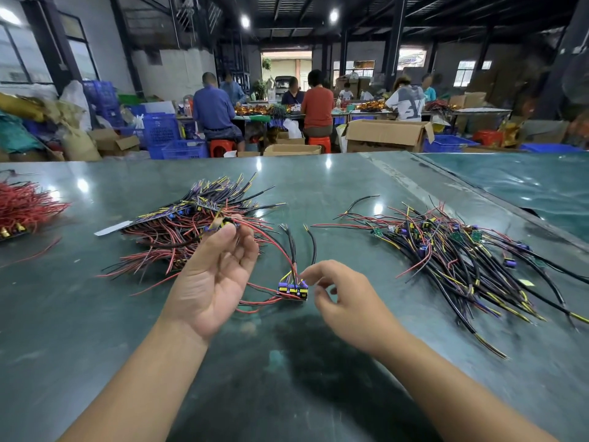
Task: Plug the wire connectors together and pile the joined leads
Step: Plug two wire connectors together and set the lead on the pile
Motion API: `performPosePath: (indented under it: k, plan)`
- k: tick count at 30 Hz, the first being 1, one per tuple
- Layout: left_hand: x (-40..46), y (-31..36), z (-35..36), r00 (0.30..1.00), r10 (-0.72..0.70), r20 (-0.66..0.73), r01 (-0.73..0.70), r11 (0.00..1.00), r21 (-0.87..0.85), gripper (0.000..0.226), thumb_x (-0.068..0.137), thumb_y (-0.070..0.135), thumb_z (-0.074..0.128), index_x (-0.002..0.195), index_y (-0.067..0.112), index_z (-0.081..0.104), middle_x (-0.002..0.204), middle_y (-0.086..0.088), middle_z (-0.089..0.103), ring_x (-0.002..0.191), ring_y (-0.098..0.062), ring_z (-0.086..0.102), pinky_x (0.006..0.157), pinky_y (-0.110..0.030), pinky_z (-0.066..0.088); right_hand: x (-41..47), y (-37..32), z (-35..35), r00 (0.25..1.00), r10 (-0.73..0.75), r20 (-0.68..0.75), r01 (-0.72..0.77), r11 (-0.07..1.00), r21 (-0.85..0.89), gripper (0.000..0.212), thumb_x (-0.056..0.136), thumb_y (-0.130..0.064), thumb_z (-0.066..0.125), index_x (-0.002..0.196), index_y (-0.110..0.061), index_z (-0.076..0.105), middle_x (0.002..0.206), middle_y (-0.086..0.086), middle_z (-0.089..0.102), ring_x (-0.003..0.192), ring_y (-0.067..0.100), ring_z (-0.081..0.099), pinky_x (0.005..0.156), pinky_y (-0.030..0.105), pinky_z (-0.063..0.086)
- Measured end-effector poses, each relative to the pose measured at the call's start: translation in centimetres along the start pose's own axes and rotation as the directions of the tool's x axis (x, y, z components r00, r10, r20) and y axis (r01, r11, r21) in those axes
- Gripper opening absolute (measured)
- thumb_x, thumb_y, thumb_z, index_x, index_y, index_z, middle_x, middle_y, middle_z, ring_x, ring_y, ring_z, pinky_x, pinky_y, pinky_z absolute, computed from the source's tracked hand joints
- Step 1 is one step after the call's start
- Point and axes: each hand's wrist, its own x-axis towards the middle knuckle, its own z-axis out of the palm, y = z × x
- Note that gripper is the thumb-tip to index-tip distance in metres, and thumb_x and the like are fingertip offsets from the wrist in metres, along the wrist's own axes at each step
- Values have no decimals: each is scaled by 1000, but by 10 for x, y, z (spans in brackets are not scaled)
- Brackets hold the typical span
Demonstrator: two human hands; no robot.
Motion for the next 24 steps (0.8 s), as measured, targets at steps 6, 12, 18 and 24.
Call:
performPosePath:
  k: [6,12,18,24]
  plan:
    - [0,-16,0,997,-47,-69,48,999,10,62,14,9,98,67,10,67,69,0,68,66,-9,68,63,-21,56,2,0,3,993,103,60,-114,971,210,16,90,-13,56,93,-26,65,81,-13,66,69,-3,55,65,13,42]
    - [4,-37,-7,983,-67,-168,94,984,153,24,57,6,73,76,8,60,63,0,68,59,-6,66,58,-17,55,2,3,3,993,50,108,-86,931,355,11,93,-23,59,96,-21,69,74,-6,65,67,7,54,64,23,44]
    - [6,-35,-17,993,44,-111,29,816,577,28,57,30,82,68,16,61,58,2,52,48,-6,46,49,-17,43,7,14,-5,1000,6,29,-10,990,144,23,97,-16,50,94,-30,67,64,-12,58,57,23,47,57,34,42]
    - [6,-33,-21,990,144,7,-100,653,751,24,66,35,74,87,27,68,95,0,65,64,-7,60,59,-23,49,10,22,-21,999,52,11,-53,980,191,26,97,-14,47,87,-24,69,59,1,37,58,16,34,59,30,31]
